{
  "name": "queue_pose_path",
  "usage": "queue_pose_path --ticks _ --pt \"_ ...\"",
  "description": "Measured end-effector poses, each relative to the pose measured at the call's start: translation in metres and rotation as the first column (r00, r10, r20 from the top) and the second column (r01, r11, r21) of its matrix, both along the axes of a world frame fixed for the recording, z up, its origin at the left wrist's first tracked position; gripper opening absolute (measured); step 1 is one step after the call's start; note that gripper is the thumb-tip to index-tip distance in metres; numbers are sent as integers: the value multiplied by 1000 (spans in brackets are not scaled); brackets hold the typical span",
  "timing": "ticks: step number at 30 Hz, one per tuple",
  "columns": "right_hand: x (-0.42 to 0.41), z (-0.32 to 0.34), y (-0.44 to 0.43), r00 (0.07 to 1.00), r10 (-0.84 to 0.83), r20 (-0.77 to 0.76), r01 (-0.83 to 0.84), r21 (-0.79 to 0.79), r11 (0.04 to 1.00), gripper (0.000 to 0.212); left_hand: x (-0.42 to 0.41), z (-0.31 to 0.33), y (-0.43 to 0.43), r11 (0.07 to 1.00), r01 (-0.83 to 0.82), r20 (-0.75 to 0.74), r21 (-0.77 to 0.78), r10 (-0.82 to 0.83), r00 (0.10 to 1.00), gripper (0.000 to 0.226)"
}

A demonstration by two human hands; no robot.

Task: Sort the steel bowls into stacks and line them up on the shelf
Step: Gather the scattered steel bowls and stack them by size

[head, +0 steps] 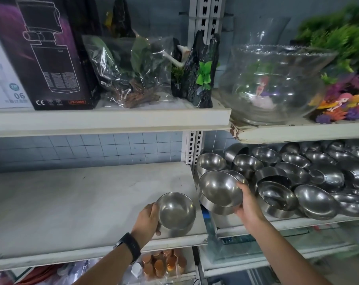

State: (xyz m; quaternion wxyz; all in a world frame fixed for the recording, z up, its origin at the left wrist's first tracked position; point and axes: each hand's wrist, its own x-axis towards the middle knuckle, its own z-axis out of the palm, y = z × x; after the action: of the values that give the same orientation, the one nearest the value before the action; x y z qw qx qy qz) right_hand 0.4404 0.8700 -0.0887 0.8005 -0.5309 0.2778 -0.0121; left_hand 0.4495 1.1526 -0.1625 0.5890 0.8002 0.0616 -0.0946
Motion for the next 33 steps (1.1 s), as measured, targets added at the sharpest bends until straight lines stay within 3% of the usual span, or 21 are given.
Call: queue_pose_path --ticks 7,11,14,18,33 --pt "3 -3 6 1000 26 -4 -26 -16 1000 18 -2 -7 0 1000 0 68 21 -2 998 35" --pt "4 -8 11 998 55 -19 -55 -27 998 31 -10 1 -4 1000 -6 79 13 5 997 31" --pt "4 -10 16 996 83 -14 -83 -27 996 30 -15 4 -5 999 -20 87 -33 23 996 29" --pt "2 -8 26 993 117 -18 -118 -67 991 21 -18 2 -4 996 -41 100 -76 49 994 29" --pt "6 -9 51 957 289 -24 -286 -253 924 24 -14 -7 0 997 -19 85 -75 25 996 31"
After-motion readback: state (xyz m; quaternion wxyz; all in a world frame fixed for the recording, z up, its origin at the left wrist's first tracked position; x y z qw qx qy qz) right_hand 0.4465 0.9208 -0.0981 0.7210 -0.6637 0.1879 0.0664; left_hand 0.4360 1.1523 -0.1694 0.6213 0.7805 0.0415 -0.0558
